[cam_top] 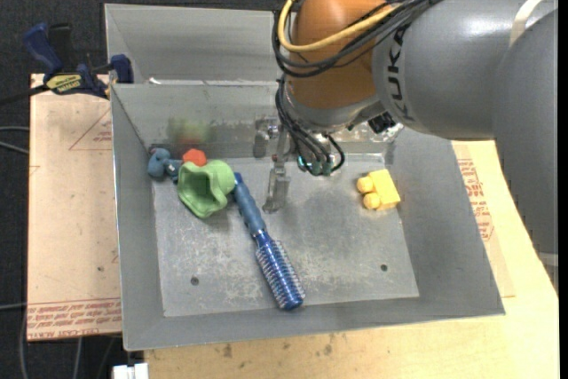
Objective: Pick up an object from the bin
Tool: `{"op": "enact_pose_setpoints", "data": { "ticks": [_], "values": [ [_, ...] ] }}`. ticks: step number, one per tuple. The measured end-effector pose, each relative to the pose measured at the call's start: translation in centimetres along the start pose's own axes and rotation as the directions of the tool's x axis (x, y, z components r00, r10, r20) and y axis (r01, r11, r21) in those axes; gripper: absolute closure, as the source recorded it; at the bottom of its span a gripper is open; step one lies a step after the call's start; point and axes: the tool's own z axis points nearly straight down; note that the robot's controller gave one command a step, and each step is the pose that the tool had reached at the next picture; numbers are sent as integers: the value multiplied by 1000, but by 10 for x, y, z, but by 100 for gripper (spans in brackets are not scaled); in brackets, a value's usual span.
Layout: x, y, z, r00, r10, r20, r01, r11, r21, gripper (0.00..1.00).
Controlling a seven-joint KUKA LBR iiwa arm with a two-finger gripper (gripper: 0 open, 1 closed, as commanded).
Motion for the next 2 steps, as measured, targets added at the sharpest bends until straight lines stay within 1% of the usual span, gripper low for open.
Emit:
{"op": "enact_pose_setpoints", "data": {
  "ticks": [1, 2],
  "values": [
    [-2, 46, 120, 965, -261, 3, 261, 965, 0, 0],
    [15, 138, 117, 982, -191, 11, 191, 982, -2, 0]
  ]
}}
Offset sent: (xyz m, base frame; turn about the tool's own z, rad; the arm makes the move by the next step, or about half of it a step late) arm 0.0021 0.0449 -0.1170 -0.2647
